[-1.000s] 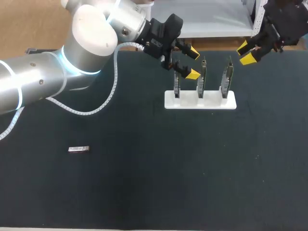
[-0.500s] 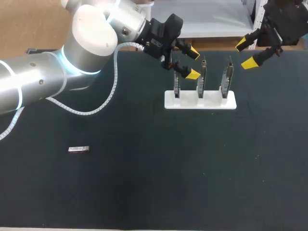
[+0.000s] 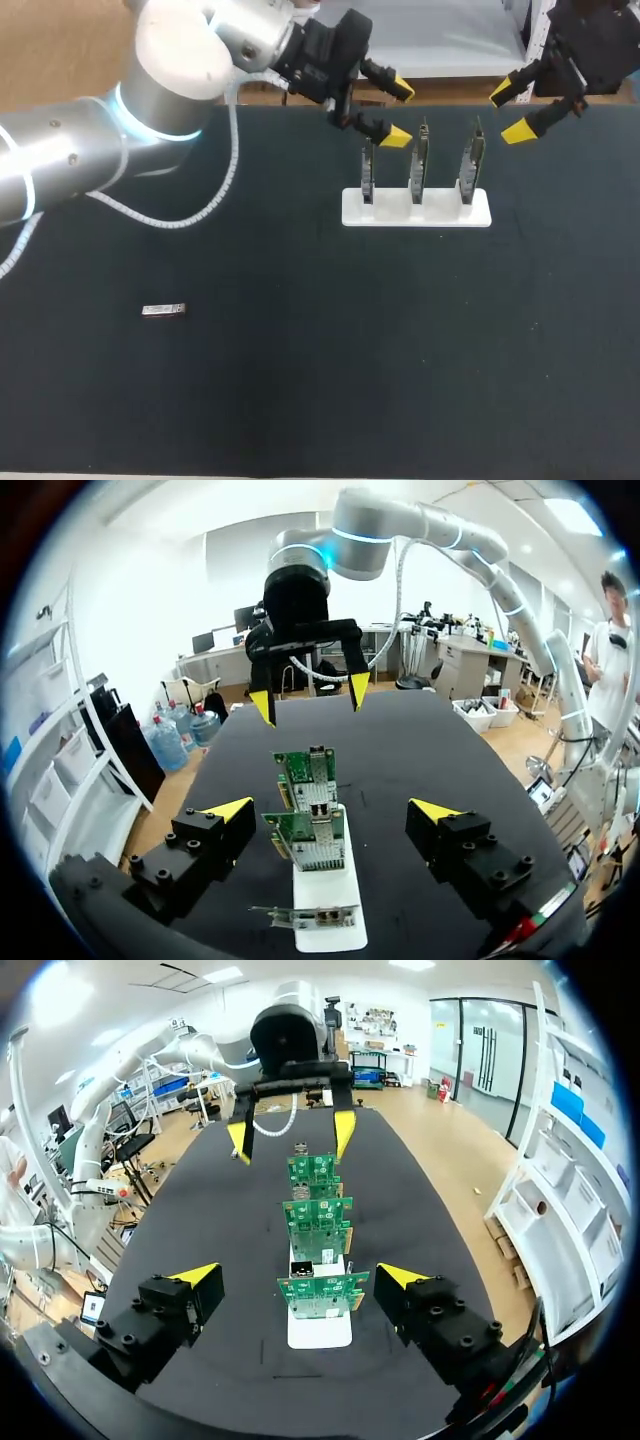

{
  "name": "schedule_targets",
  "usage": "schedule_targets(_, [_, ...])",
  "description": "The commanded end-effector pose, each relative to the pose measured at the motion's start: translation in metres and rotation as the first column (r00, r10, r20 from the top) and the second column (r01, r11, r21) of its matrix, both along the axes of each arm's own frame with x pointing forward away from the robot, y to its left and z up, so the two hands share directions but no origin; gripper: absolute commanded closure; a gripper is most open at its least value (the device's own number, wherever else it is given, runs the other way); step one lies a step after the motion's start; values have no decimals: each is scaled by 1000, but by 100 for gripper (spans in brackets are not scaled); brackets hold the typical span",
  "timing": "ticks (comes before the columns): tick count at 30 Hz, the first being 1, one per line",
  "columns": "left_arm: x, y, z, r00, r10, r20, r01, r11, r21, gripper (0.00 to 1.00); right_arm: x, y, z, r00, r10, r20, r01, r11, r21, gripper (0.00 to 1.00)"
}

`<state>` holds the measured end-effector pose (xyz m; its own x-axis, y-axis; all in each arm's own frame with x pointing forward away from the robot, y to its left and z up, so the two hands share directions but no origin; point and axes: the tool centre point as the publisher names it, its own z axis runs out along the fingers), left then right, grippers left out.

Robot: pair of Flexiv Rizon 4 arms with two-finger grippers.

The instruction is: Pick up the optical module with the left hand, and insert it into the network port with the right hand.

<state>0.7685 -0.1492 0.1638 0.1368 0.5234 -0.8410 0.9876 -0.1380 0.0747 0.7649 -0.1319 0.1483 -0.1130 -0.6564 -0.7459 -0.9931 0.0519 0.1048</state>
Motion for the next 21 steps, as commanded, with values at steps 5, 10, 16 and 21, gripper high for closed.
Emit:
schedule_targets(5, [-31, 63, 48, 984, -14, 177, -8, 992, 122, 0, -1, 1, 0, 1000, -3, 2, 3, 1000, -1, 0])
schedule_targets(10, [-51, 123, 64, 965, 64, 254, -125, 965, 229, 0, -1, 1, 0, 1000, -3, 2, 3, 1000, -1, 0])
schedule_targets(16, [-82, 191, 67, 932, 157, 325, -276, 892, 358, 0, -1, 1, 0, 1000, -3, 2, 3, 1000, -1, 0])
schedule_targets(21, [-117, 236, 57, 915, 179, 362, -336, 834, 437, 0, -1, 1, 0, 1000, -3, 2, 3, 1000, -1, 0])
